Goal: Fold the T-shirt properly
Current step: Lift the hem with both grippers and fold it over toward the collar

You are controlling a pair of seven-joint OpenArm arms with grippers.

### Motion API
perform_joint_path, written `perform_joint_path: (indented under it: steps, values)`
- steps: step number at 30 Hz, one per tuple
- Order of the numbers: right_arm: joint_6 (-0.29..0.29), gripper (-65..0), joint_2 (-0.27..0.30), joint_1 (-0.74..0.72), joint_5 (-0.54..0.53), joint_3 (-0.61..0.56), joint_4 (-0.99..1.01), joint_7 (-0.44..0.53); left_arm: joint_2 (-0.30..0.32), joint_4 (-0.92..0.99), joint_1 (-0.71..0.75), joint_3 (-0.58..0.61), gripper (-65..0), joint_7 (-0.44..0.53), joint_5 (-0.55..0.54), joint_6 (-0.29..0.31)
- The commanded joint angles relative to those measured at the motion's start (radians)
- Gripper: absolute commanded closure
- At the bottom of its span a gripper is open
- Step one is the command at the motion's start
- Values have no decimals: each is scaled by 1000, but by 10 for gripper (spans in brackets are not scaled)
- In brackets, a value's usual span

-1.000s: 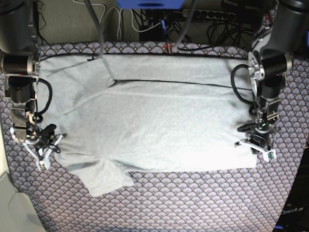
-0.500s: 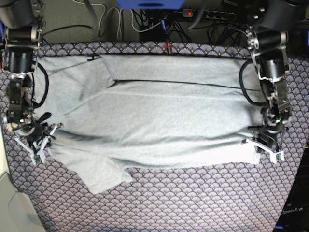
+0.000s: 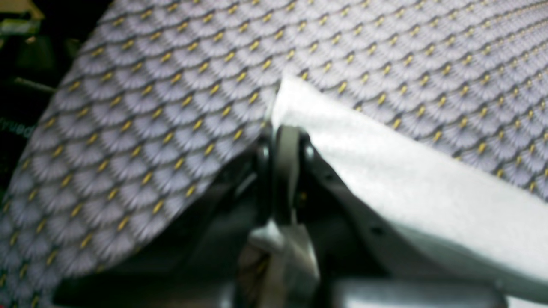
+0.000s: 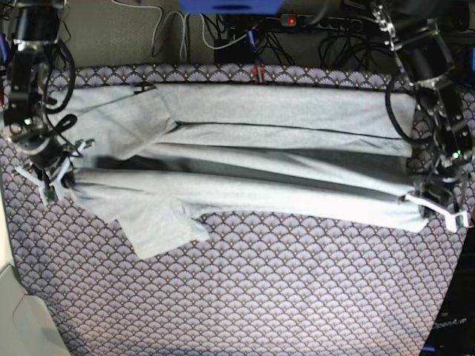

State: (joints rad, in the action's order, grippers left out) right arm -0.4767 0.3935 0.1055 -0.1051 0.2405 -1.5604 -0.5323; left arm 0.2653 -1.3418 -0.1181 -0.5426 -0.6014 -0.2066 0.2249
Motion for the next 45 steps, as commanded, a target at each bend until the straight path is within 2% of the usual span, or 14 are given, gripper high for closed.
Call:
perform_joint_path:
  steps: [1,6,11,17,24,28,39,40,43,45]
  values:
    - [11,0,23,13,-14,20,-35,18,13,-44,2,-10,-5,22,-1,-6]
    - [11,0,22,130,-32,56,-120,18,2,-138,130,-12,-5,21,-7,-6]
    - [11,0,23,218,-94,69,-186,19,-7,-213,231,-12,-5,21,-113,-8]
    - [11,0,23,283,-144,121,-216,19,-8,-281,309,-12,-5,21,-169,-9]
    - [11,0,23,348,-160,138,-216,27,-14,-284,355,-66,-5,21,-173,-6]
    - [11,0,22,371,-160,138,-216,28,-24,-284,386,-95,-5,21,-219,-6]
    - [8,0,-12,383,-158,132,-214,28,-30,-249,389,-95,-5,21,-228,-6]
    - [-1,0,-12,383,-158,132,-213,27,-30,-238,389,-95,-5,21,-228,-6]
    - [-76,0,-12,383,-153,138,-211,19,-30,-204,386,-95,-8,21,-228,-6]
    - [-99,0,-12,385,-152,138,-211,18,-30,-186,386,-95,-9,21,-228,-6]
